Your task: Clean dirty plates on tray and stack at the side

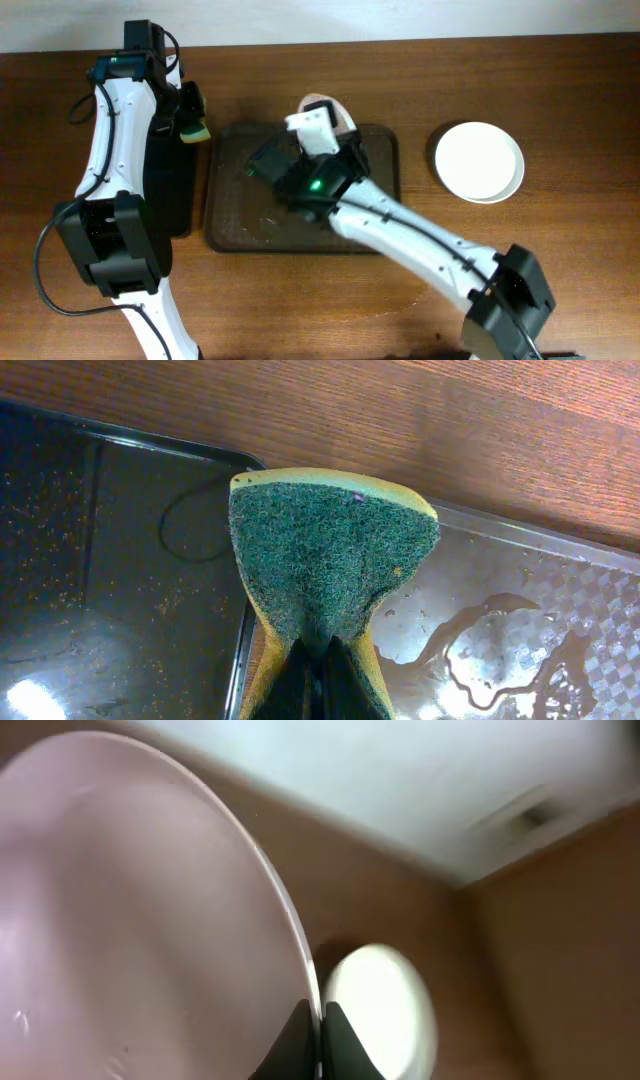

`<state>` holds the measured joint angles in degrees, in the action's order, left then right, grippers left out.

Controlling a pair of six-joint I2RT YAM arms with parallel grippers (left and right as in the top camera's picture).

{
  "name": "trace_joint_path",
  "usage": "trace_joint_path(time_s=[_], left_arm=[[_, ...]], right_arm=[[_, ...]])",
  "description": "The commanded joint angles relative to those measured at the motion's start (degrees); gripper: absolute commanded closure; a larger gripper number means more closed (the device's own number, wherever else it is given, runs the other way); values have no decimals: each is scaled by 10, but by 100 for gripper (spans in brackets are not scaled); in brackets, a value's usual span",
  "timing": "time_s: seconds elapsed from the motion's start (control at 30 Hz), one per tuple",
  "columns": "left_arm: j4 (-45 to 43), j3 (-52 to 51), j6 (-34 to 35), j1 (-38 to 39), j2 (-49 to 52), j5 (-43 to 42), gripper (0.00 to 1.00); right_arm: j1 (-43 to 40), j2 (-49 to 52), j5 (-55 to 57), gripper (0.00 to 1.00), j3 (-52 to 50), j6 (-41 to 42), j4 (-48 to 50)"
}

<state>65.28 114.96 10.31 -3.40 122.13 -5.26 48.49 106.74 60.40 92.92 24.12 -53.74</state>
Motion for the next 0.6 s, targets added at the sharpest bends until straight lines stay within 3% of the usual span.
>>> trace_joint_path(time_s=[0.0,0.1,0.2,0.27,0.4,0.57], left_arm=[[-3,-6,3,0,1,6,100],[-3,-6,3,0,1,6,99],[-3,-6,3,0,1,6,100],[-3,-6,3,0,1,6,99],[-3,-6,3,0,1,6,99],[-2,-6,3,0,1,15,99]], right_arm=[[-97,-34,-275,96,0,25,-2],[-238,-52,-473,96,0,20,-6],[-378,-49,-580,96,-1,16,-30],[-482,-45,-583,96,-2,16,-51],[-595,-22,-583,96,-12,1,-54],[-645,14,-583,96,-75,1,-3]])
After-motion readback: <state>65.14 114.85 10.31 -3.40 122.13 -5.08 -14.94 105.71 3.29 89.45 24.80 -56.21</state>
